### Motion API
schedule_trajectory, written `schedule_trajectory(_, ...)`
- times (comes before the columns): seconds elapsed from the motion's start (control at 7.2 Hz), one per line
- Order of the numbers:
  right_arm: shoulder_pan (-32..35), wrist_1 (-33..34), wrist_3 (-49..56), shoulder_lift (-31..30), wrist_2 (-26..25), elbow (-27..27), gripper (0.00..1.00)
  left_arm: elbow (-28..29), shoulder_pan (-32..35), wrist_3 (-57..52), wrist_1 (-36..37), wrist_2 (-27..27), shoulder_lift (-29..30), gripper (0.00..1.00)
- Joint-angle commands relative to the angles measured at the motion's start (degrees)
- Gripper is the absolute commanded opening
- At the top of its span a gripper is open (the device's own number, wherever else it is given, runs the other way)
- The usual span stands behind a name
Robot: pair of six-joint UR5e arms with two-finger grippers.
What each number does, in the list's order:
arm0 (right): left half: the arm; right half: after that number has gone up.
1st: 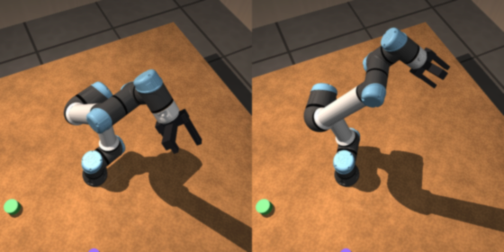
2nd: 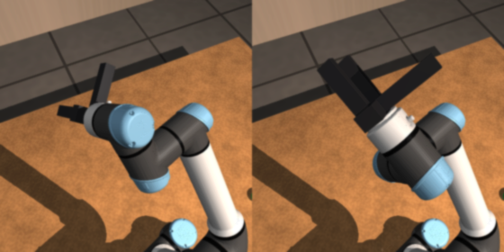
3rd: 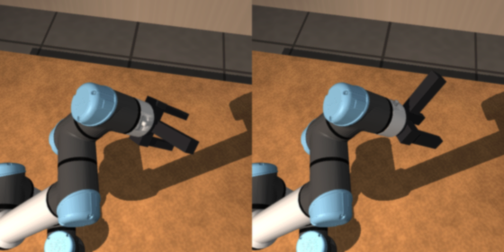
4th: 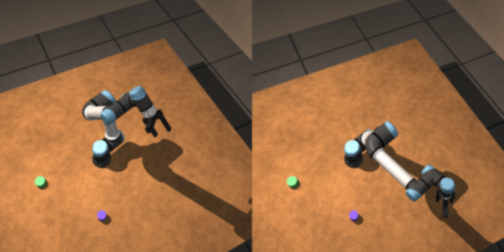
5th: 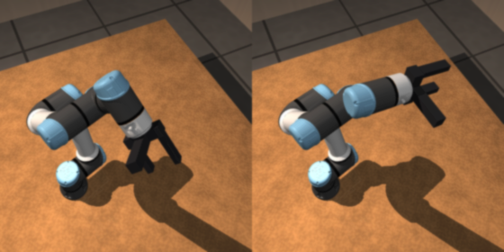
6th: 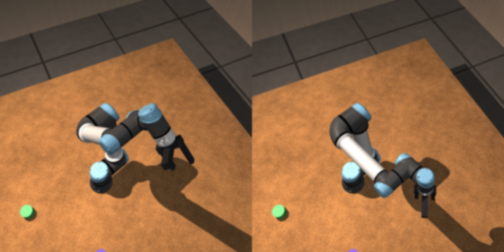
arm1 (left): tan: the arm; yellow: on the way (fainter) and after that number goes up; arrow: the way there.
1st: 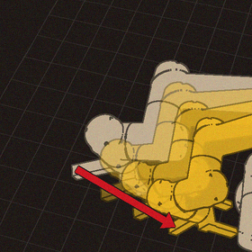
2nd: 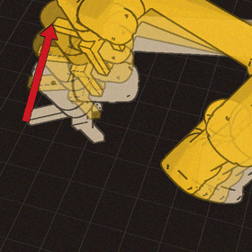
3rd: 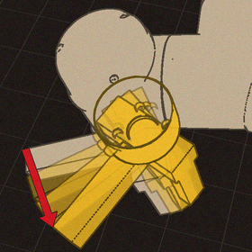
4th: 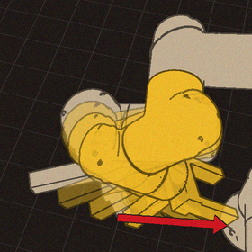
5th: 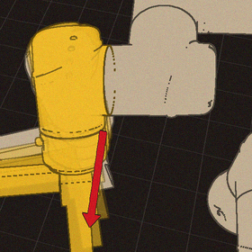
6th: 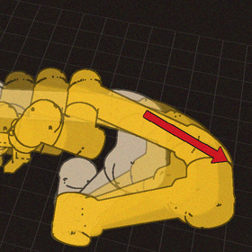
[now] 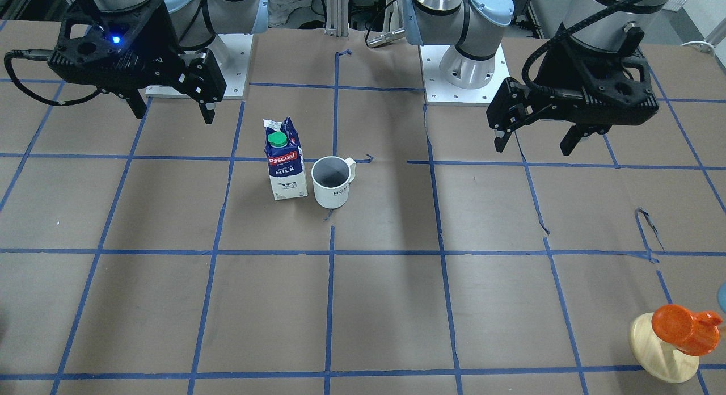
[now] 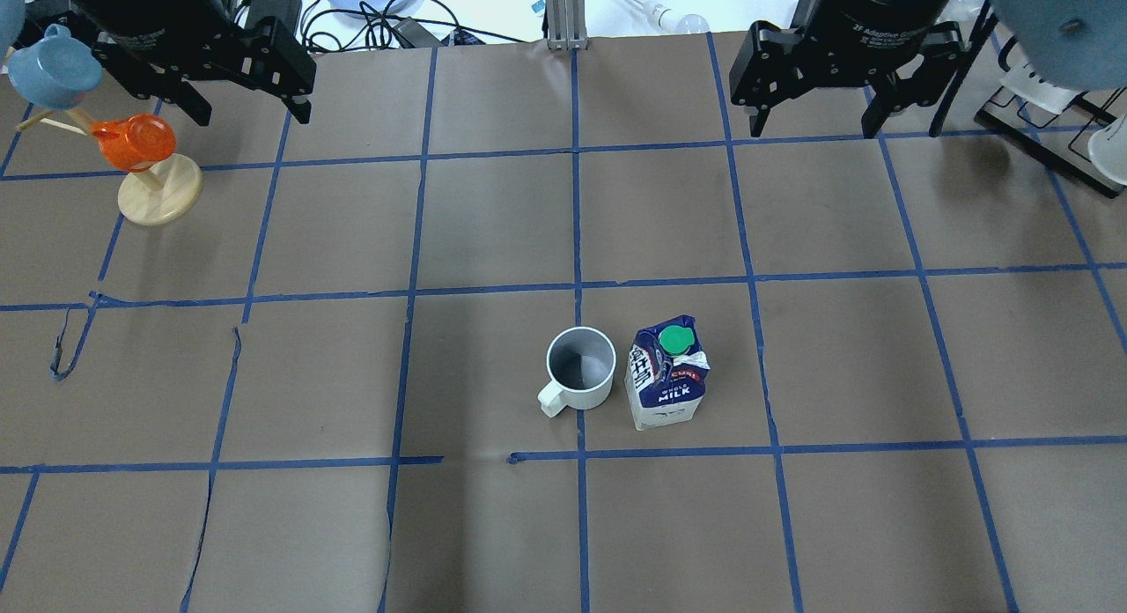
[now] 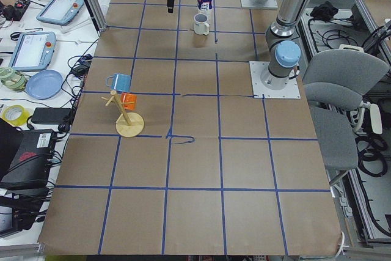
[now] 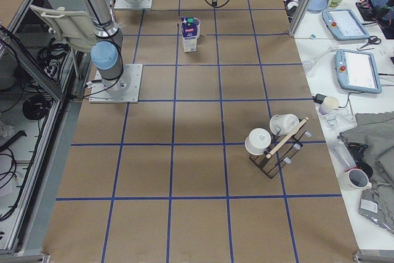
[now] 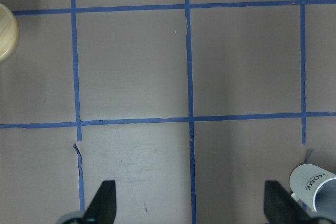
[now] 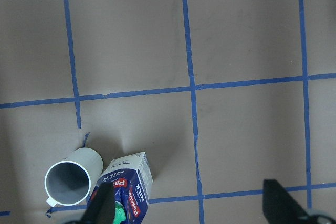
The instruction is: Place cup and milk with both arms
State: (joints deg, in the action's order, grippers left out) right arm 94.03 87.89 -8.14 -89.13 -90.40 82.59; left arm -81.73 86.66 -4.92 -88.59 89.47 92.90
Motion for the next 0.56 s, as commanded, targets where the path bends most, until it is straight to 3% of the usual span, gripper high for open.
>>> schedule_trajectory(0.0, 0.0, 0.0, 0.2, 0.0, 0.1, 0.0, 1.0, 0.0, 0.0, 0.0, 0.0, 0.0, 0.0, 1.0)
schedule_trajectory(0.42, 0.2, 0.6, -0.1, 0.0, -0.1, 0.0, 1.0, 0.0, 0.0, 0.0, 0.0, 0.0, 0.0, 1.0)
